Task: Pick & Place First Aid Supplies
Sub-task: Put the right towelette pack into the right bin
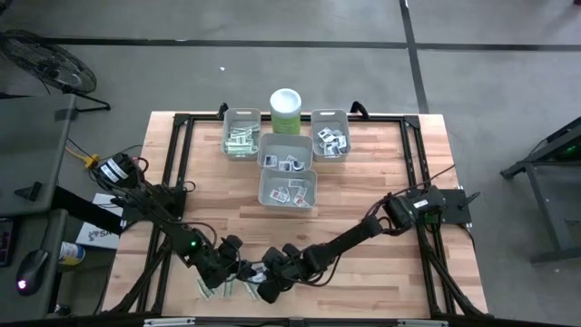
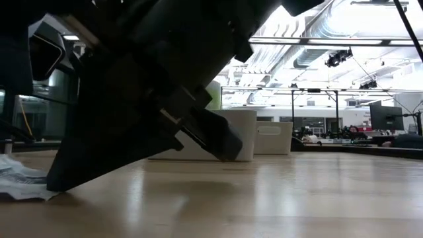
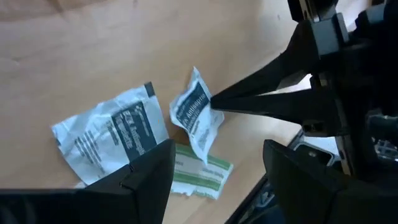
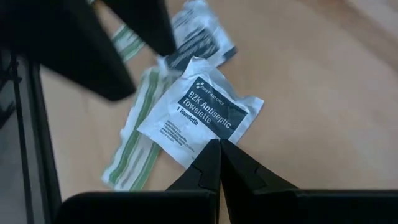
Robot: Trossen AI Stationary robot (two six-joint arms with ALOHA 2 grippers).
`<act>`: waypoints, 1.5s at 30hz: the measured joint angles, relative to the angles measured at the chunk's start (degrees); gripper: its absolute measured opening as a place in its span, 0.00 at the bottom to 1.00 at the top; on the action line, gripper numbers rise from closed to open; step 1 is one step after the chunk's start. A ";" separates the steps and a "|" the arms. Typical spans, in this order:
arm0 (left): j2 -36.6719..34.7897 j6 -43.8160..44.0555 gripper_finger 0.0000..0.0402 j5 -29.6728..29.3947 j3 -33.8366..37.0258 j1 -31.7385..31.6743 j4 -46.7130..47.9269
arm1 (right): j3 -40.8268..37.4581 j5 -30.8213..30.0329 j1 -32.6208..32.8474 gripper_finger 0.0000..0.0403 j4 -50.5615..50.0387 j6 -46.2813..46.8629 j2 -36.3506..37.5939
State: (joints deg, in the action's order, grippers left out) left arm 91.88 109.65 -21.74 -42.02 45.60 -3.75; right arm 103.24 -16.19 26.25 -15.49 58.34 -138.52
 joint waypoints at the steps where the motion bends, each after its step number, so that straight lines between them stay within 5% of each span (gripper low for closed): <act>1: 0.00 0.10 0.60 -0.08 0.00 -0.02 0.32 | 0.00 -0.01 -0.30 0.00 0.13 0.55 0.00; 12: 2.17 4.44 0.60 -2.69 0.00 0.00 5.75 | -0.04 -0.33 -2.02 0.00 1.88 1.25 -0.09; 29: 6.23 5.16 0.59 -10.21 -0.09 0.04 0.51 | -0.05 1.60 -2.13 0.00 2.43 1.23 -0.09; 45: 6.38 2.89 0.02 -7.40 0.07 0.00 2.52 | -0.04 2.28 -2.09 0.00 2.78 0.78 -0.07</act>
State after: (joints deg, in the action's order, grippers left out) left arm 98.26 112.53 -29.13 -41.95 45.60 -1.22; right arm 103.20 -13.91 24.16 -12.70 59.12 -138.58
